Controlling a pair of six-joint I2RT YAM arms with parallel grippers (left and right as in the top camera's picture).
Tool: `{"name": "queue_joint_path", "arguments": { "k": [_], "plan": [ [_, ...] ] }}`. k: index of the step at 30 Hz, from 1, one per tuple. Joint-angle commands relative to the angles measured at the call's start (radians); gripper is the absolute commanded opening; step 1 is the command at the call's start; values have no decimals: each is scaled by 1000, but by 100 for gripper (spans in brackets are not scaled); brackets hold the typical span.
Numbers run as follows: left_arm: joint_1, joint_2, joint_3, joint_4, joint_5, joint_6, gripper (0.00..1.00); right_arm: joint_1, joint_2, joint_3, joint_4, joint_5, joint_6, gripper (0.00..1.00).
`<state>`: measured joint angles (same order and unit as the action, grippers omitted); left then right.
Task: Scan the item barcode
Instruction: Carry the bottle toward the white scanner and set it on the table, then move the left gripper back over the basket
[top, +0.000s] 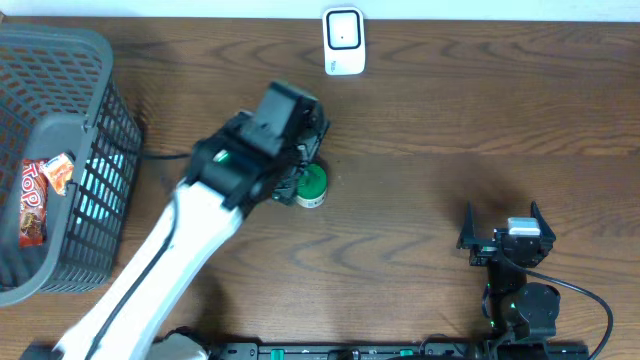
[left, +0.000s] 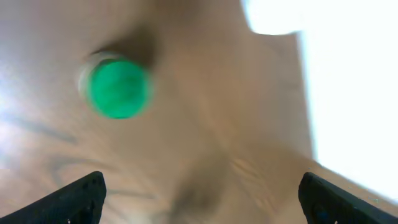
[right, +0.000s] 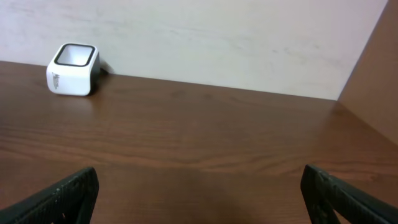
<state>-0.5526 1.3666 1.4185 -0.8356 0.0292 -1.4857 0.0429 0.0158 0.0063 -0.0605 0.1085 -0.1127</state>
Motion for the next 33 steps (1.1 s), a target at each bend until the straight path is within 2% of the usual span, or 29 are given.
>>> {"name": "queue_joint_path", "arguments": {
  "k": [1, 5, 8, 11, 13, 18, 21, 24, 30, 33],
  "plan": [
    [3, -149, 2, 84, -100, 281, 99, -10, -2, -1, -3, 10, 11, 99],
    [3, -335, 2, 283, -190, 653, 100, -10, -2, -1, -3, 10, 11, 99],
    [3, -463, 2, 384, -263, 881, 98, -10, -2, -1, -3, 10, 11, 99],
    [3, -568, 2, 432, -383, 1058, 98, -10, -2, -1, -3, 10, 11, 99],
    [4, -630, 2, 441, -555, 1144, 98, -10, -2, -1, -3, 10, 11, 99],
    [3, -710, 2, 441, -1093, 1179, 98, -10, -2, -1, -3, 10, 11, 99],
    [3, -715, 1, 440, -1299, 1179, 98, -10, -2, -1, -3, 10, 11, 99],
    [4, -711, 1, 433, -1356, 1179, 98, -10, -2, -1, -3, 10, 11, 99],
    [5, -695, 1, 463, -1358, 1187, 98, -10, -2, -1, -3, 10, 11, 99],
    [4, -668, 1, 553, -1358, 1307, 98, -10, -2, -1, -3, 10, 11, 99]
  ]
}}
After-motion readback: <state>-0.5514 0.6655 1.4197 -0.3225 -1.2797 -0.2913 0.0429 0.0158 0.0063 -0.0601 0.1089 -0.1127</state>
